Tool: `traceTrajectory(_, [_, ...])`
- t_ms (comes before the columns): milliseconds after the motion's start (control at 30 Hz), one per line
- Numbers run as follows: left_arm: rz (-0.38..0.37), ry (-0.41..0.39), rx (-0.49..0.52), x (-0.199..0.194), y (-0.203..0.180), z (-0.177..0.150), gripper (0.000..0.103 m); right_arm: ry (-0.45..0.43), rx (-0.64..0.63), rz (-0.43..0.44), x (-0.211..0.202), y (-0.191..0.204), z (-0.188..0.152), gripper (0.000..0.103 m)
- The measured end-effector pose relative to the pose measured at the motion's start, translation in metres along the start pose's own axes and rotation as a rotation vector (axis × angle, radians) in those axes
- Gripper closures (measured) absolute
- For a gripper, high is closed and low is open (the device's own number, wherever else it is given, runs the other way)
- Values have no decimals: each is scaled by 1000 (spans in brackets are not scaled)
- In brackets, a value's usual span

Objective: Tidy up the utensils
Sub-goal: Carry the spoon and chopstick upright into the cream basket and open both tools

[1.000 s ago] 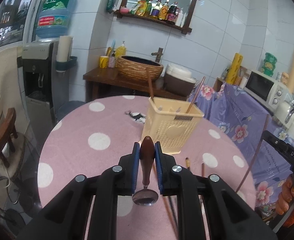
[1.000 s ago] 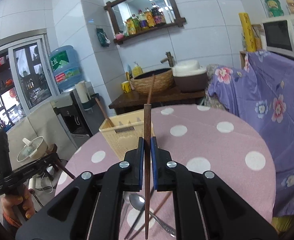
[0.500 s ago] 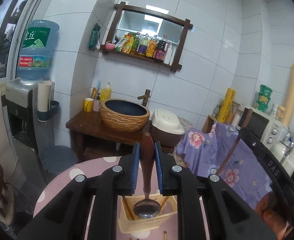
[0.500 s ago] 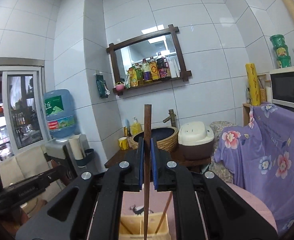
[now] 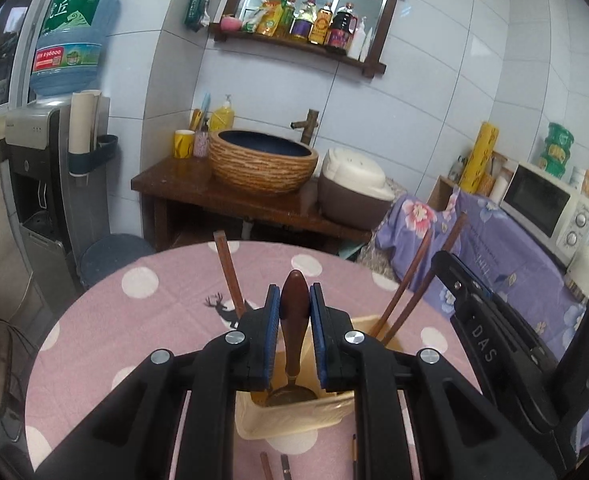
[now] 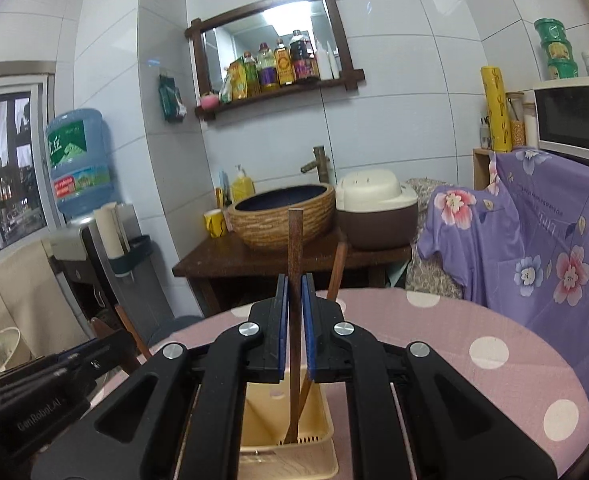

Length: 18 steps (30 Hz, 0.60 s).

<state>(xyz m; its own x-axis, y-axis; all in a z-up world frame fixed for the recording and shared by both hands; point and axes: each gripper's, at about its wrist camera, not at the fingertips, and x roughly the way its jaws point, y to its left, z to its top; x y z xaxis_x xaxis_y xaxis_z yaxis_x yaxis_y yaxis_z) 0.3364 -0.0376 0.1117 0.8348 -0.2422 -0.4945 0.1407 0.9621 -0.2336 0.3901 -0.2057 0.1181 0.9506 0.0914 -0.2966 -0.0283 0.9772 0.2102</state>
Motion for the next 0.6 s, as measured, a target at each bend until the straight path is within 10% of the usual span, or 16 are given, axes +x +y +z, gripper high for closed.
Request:
traceTrajectory(300, [-12,77,-22,21,8,-23,84,16,-14,32,-1,-6,-11,84])
traceTrajectory(400, [-10,55,-14,8,7,-25,58,-1,11,61,-13,-13,-9,53])
traceTrajectory(600, [4,30,43,-36,10,-53,40,67,25,63,-52,-31,-20,53])
